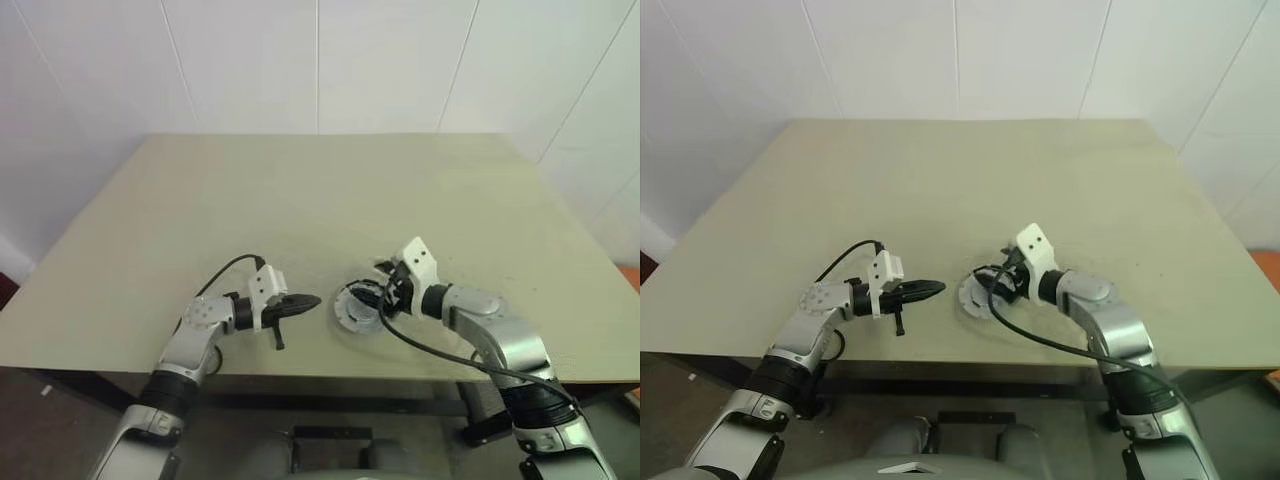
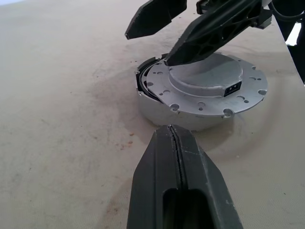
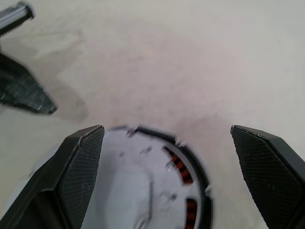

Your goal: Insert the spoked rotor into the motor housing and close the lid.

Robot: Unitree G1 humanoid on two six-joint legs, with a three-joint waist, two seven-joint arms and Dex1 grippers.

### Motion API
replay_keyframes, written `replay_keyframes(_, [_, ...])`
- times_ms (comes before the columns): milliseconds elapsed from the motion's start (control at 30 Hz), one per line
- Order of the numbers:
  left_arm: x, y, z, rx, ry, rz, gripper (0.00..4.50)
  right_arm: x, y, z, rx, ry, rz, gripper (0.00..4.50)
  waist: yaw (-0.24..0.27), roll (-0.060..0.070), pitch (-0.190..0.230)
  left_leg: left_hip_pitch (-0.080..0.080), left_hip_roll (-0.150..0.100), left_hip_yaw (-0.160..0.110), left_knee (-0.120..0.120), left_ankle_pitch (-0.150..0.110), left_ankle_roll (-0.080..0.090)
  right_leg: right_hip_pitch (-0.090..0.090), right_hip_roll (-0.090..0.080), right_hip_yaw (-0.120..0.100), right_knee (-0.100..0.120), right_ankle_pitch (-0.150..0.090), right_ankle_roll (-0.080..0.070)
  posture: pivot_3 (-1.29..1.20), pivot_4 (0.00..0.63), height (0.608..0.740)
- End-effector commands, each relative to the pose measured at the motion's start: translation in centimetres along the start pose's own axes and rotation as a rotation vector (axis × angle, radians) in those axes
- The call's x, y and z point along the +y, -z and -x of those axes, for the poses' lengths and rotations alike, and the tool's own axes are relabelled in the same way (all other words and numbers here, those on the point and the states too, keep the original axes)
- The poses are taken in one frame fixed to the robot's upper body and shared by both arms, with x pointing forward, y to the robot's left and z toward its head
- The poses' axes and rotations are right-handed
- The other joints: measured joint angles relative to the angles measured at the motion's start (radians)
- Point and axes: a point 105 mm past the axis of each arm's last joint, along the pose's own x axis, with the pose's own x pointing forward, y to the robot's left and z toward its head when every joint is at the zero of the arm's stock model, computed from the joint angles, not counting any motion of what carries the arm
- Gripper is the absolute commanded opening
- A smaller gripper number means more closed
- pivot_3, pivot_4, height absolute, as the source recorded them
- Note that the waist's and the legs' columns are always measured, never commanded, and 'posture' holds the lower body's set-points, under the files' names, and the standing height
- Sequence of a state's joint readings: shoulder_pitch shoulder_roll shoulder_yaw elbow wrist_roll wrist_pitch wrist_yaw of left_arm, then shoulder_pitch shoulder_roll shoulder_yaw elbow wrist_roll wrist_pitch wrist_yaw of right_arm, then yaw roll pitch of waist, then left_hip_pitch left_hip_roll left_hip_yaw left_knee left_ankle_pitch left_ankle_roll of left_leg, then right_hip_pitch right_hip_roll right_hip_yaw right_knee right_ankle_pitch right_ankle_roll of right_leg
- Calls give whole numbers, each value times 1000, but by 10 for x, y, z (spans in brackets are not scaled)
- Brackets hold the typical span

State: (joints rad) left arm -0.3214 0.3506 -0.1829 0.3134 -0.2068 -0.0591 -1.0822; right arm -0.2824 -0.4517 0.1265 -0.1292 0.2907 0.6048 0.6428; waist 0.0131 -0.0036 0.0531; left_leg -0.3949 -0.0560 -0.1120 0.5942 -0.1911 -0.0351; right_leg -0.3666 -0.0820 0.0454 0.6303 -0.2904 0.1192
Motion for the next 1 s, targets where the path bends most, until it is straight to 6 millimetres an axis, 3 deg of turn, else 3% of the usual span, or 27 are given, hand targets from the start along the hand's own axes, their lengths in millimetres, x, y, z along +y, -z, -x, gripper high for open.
replay_keyframes(33, [2,-7,-3,-15,11,-38,0,1,-13,3,-51,-30,4,4447,-1,0,0,0,0,0,0,0,0,0,0,0,0,0,0,0,0,740])
replay_keyframes(167, [1,-4,-3,-4,15,-34,0,21,-21,14,-96,-182,-87,4447,-1,0,0,0,0,0,0,0,0,1,0,0,0,0,0,0,0,740])
replay_keyframes(367, [-2,-2,-5,1,26,-30,0,19,-24,19,-93,-190,-85,4447,-1,0,0,0,0,-1,1,0,-1,0,0,0,0,0,0,0,0,740])
replay_keyframes(633, [0,-2,-5,6,28,-30,0,22,2,17,34,-171,37,4447,-1,0,0,-1,0,0,0,0,-1,-1,0,0,0,0,0,0,0,740])
replay_keyframes(1000, [-1,-2,-4,8,29,-28,0,25,12,16,80,-171,112,4447,-1,0,0,-2,0,-1,1,0,0,-1,0,0,0,0,0,0,0,740])
